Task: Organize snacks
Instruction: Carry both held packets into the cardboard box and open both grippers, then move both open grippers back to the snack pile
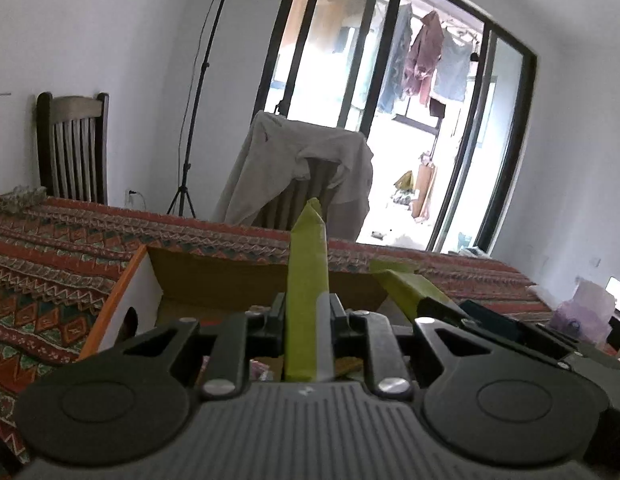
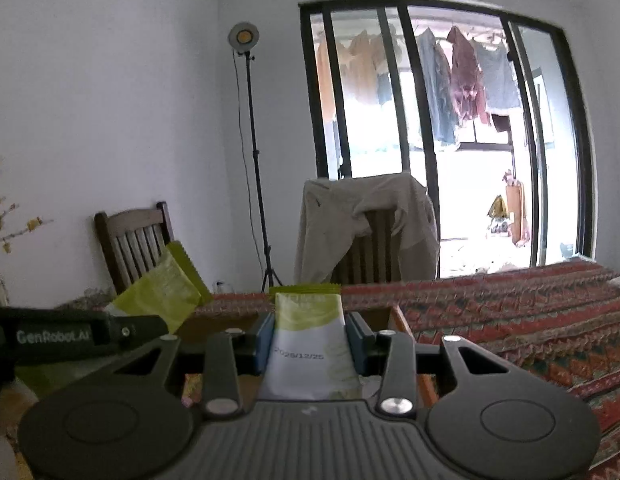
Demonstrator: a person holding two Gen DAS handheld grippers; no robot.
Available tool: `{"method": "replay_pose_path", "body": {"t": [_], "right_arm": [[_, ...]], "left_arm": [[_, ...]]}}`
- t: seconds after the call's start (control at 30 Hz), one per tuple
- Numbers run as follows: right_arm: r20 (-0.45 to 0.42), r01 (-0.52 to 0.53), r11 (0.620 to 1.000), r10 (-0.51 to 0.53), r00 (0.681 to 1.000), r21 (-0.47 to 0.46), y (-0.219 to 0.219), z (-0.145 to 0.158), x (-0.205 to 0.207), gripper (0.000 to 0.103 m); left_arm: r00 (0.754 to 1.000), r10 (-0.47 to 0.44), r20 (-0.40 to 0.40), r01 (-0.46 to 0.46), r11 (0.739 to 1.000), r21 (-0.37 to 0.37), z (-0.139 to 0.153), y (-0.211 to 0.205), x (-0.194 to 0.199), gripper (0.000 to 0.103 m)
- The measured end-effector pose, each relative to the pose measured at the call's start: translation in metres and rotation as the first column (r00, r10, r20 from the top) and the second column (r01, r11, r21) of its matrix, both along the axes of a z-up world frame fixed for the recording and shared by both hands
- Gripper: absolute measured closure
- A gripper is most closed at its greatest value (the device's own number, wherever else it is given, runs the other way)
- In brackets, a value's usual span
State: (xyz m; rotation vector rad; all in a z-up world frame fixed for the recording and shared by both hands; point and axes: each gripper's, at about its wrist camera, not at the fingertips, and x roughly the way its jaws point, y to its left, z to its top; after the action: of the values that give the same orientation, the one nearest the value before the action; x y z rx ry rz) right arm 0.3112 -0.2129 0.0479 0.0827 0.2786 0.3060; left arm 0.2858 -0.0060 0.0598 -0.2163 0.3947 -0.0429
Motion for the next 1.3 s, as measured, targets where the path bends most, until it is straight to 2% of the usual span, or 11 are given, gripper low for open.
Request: {"method": "replay_pose_path", "body": {"t": [0.23, 0.27, 0.3, 0.33, 0.37, 0.4, 0.43, 0.6, 0.9, 1.03, 1.3], "right_arm": [[-0.052, 0.006, 1.0, -0.007, 0.999, -0.012, -0.003, -0.014, 0.009, 0.062], [-0.05, 0.014, 1.0, -0.014, 0.999, -0.01, -0.005, -0.015, 0.008, 0.053], [-0.05, 0.018, 1.0, -0.018, 0.999, -0.002, -0.008, -0.015, 0.006, 0.033], [-0.048, 0.02, 1.0, -0.02, 0.999, 0.008, -0.012, -0.015, 0.004, 0.023], [-0.041, 0.019, 1.0, -0.019, 0.999, 0.019, -0.014, -0.015, 0.002, 0.01], [-0.033, 0.018, 0.999, -0.017, 0.999, 0.027, -0.015, -0.014, 0.0, 0.004], [-0.027, 0.016, 0.999, -0.015, 1.0, 0.034, -0.016, -0.014, -0.002, 0.002], [-0.026, 0.015, 1.0, -0.014, 1.0, 0.026, -0.016, -0.014, -0.004, 0.0], [-0.044, 0.039, 0.999, -0.037, 0.998, 0.031, -0.019, -0.014, -0.002, 0.0], [-0.049, 0.047, 0.998, -0.045, 0.998, 0.035, -0.021, -0.01, -0.006, 0.0], [-0.042, 0.07, 0.997, -0.071, 0.997, -0.023, -0.018, 0.018, -0.028, 0.0]], "left_arm": [[1.0, 0.02, -0.018, -0.02, 0.999, -0.029, -0.015, 0.011, 0.006, 0.082], [1.0, 0.025, -0.007, -0.025, 0.999, -0.033, -0.015, 0.012, 0.004, 0.079], [1.0, 0.03, 0.007, -0.03, 0.999, -0.036, -0.015, 0.013, 0.002, 0.068], [0.999, 0.035, 0.025, -0.034, 0.999, -0.036, -0.014, 0.013, -0.001, 0.052], [0.998, 0.046, 0.041, -0.045, 0.998, -0.032, -0.013, 0.013, -0.003, 0.041], [0.996, 0.061, 0.058, -0.059, 0.998, -0.027, -0.013, 0.012, -0.006, 0.017], [0.994, 0.076, 0.082, -0.074, 0.997, -0.027, -0.012, 0.012, -0.01, 0.0], [0.984, 0.113, 0.136, -0.108, 0.993, -0.045, -0.009, 0.013, -0.021, 0.0], [0.981, 0.131, 0.145, -0.127, 0.991, -0.037, -0.006, 0.01, -0.026, 0.0], [0.981, 0.128, 0.149, -0.121, 0.991, -0.054, 0.004, 0.007, -0.032, 0.0], [0.984, 0.104, 0.148, -0.101, 0.995, -0.026, 0.034, 0.003, -0.055, 0.0]]}}
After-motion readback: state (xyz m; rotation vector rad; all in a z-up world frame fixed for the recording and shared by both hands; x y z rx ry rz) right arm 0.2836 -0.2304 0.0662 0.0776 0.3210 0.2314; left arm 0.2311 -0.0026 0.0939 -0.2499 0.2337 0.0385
